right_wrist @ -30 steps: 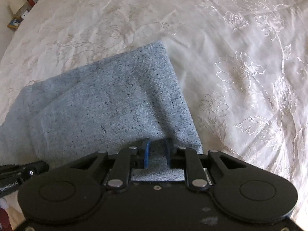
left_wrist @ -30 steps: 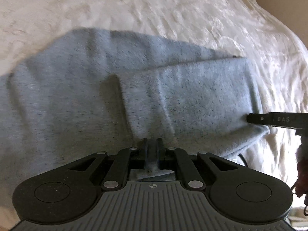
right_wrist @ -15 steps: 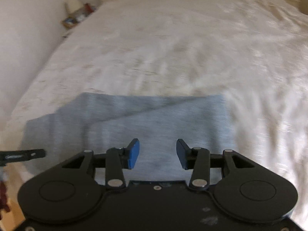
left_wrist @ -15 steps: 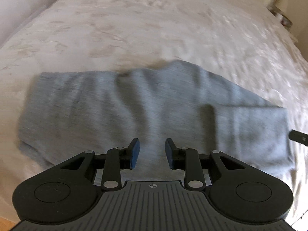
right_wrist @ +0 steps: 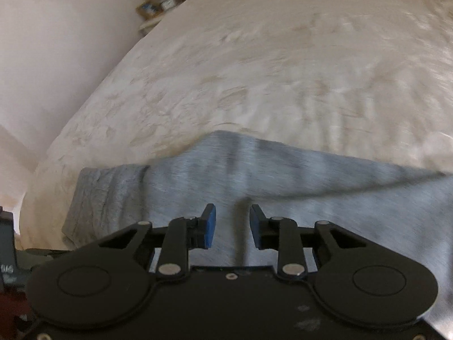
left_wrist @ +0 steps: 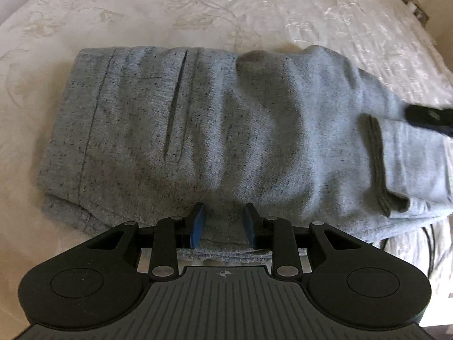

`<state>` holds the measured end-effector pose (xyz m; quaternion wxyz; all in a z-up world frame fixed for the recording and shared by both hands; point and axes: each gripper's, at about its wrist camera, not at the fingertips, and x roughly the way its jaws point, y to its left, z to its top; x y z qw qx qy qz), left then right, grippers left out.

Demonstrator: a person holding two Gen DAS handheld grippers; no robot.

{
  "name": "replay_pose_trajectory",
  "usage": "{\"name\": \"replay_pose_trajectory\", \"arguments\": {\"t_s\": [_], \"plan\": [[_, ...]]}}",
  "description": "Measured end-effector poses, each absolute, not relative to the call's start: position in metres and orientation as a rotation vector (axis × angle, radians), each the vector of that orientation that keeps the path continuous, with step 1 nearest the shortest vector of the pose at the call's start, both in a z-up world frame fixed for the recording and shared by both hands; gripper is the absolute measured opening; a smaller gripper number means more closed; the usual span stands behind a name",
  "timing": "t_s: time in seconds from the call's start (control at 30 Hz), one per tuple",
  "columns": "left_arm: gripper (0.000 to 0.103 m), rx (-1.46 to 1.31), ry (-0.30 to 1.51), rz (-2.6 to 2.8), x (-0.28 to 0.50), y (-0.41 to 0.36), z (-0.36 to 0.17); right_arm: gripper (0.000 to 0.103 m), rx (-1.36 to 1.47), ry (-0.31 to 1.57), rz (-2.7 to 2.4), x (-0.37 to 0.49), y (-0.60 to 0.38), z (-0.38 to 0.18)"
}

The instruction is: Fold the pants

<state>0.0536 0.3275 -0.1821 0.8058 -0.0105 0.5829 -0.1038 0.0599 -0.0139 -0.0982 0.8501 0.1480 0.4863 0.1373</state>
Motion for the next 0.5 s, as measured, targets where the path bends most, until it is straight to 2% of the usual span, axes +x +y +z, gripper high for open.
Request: {"name": "replay_pose_trajectory", "arguments": {"t_s": [0.13,0.2,0.3,0.37,0.5], "plan": [[0.031,-0.053,1.24,-0.276,0.051,0.339,-0.18,0.024,0.289,1.054,0.281,0.099,0.018,-0.112],[0.032,-0.079,1.234,-0.309,0.05,0.344,-0.177,0.014,0.289,1.077,0.259,0.117,0.029,-0.125],[0.047,-0.132,1.214,-0.351,0.044,0.36,-0.166,0.01,0.273,1.123,0.191,0.146,0.039,-0.142],[0.062,-0.148,1.186,-0.356,0.038,0.373,-0.156,0.009,0.254,1.15,0.144,0.162,0.042,-0.154],[0.072,-0.199,1.146,-0.317,0.031,0.409,-0.141,0.008,0.249,1.172,0.101,0.176,0.046,-0.165]]}}
